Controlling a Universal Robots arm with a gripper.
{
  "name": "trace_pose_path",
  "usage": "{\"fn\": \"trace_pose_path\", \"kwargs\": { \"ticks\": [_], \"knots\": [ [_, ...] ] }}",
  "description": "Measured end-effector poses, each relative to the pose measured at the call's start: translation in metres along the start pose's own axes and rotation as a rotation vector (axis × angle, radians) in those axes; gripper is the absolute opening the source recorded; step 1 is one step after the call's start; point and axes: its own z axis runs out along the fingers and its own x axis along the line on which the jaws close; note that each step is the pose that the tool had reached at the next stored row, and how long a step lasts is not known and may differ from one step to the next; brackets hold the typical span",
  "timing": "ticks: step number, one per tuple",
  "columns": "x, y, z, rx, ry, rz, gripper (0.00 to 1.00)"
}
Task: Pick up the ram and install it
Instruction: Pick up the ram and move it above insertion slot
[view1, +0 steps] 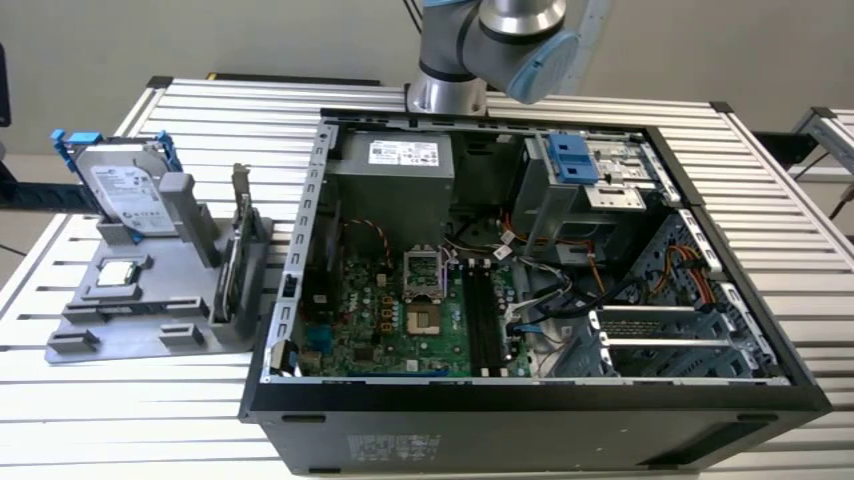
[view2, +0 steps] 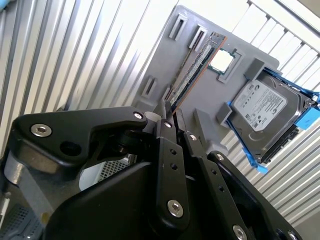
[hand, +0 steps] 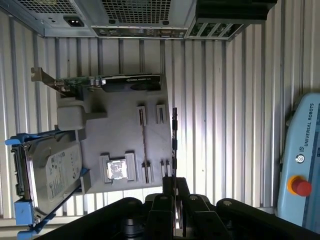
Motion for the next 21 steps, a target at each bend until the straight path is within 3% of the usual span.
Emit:
{"fn": "trace_pose_path", "kwargs": {
  "ticks": [21],
  "knots": [
    [-0.0003,0.0008,-0.0064,0.0002,-0.0002,0.0,0.0]
  ]
}}
